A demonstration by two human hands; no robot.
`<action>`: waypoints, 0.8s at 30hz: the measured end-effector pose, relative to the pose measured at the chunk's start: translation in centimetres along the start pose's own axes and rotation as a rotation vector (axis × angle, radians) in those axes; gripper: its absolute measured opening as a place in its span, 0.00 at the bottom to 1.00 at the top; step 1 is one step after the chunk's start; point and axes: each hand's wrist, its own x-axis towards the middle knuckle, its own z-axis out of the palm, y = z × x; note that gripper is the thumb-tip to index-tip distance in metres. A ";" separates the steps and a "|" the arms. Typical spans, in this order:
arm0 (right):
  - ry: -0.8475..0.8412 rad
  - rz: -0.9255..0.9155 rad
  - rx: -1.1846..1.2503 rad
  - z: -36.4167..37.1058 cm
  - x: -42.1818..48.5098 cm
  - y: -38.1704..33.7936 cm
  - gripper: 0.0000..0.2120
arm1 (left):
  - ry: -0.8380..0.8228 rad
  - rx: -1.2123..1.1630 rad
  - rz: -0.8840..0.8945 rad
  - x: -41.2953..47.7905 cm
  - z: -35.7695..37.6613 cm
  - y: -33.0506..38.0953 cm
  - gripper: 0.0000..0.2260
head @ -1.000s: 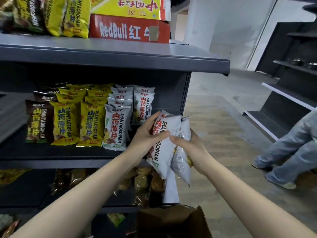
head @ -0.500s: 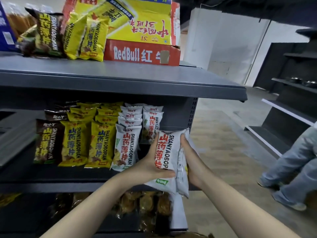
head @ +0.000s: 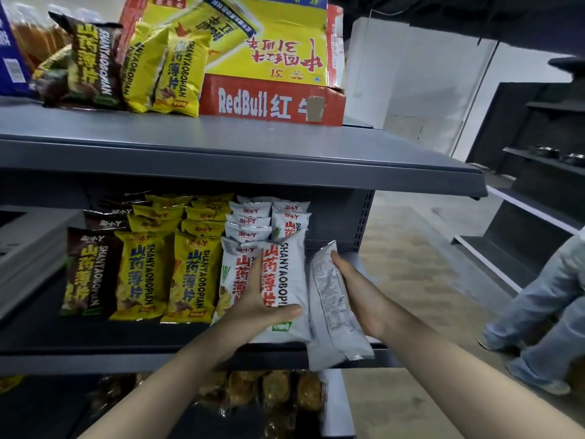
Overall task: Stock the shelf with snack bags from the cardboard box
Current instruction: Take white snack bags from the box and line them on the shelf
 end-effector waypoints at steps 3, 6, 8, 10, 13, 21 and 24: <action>0.092 -0.069 -0.001 0.0 2.9 -0.7 0.26 | 0.140 -0.006 0.059 0.5 -1.1 0.0 0.51; 0.366 -0.292 -0.338 0.1 6.6 -1.5 0.30 | 0.273 0.020 0.162 0.7 -2.4 0.4 0.48; 0.518 -0.433 -0.488 0.4 8.7 -2.0 0.30 | 0.325 0.050 0.228 0.9 -3.2 0.5 0.46; 0.636 -0.500 -0.607 0.7 10.5 -2.1 0.30 | 0.348 0.057 0.252 1.1 -4.1 0.4 0.45; 0.705 -0.472 -0.761 1.3 12.8 -1.9 0.33 | 0.325 0.029 0.263 1.3 -5.2 0.5 0.47; 0.911 -0.482 -0.796 5.0 16.4 -1.3 0.33 | 0.346 0.022 0.304 2.0 -6.3 0.7 0.46; 0.949 -0.443 -0.839 6.1 17.4 -0.8 0.37 | 0.372 0.005 0.287 1.6 -6.4 1.0 0.47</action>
